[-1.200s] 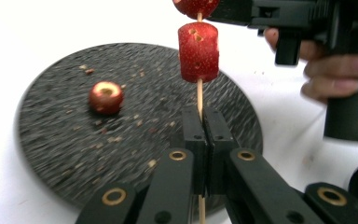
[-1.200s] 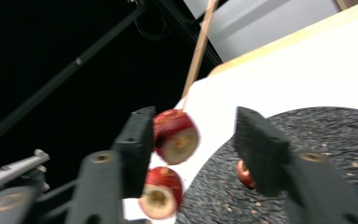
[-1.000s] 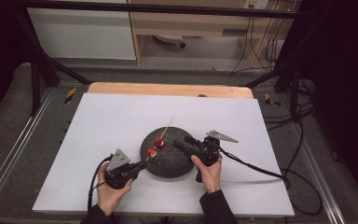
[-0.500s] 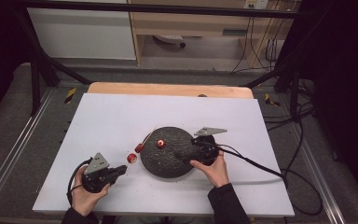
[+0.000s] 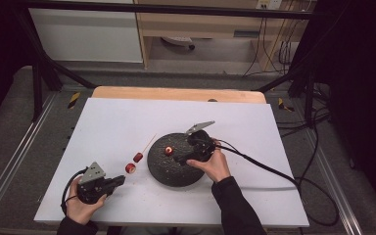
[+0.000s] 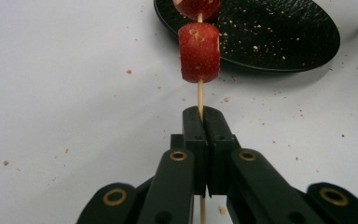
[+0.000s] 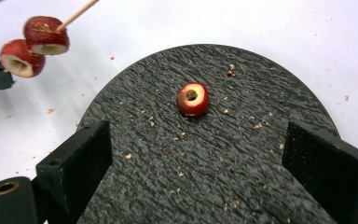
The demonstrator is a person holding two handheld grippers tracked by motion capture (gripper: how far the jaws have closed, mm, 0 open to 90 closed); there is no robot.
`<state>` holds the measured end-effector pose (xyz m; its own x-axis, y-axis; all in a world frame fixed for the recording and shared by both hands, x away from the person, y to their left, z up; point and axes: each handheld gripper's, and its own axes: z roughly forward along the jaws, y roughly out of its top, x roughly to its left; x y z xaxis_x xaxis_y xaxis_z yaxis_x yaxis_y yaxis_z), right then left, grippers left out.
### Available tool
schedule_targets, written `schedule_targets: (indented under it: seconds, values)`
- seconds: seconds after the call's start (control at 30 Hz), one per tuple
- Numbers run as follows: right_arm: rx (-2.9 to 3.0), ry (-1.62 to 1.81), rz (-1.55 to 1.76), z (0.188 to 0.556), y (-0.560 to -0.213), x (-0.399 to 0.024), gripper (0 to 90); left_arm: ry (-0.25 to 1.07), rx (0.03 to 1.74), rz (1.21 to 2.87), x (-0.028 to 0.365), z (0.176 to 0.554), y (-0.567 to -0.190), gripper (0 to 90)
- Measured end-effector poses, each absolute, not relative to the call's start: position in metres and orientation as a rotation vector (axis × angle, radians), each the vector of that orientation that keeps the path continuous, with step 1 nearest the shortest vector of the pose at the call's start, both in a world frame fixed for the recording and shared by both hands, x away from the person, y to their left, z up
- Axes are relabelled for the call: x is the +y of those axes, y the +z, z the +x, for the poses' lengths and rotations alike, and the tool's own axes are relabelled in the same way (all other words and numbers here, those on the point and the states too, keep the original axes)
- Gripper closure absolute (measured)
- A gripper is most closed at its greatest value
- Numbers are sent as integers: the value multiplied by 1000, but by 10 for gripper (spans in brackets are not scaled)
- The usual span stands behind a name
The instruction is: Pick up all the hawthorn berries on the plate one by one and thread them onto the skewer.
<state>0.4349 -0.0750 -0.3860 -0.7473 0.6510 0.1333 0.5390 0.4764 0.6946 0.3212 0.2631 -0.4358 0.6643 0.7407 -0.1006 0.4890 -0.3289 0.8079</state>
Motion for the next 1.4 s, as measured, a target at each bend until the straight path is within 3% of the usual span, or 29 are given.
schedule_targets:
  seconds: [0.33, 0.73, 1.4]
  values:
    - [2647, 981, 999, 458, -389, -42, 159, 349, 964, 1997, 265, 322, -437, 885]
    - [2728, 878, 1029, 484, -400, -23, 396, 344, 972, 2003, 265, 323, -438, 884]
    - [2838, 812, 1038, 496, -415, -14, 616, 337, 974, 2006, 264, 324, -439, 885]
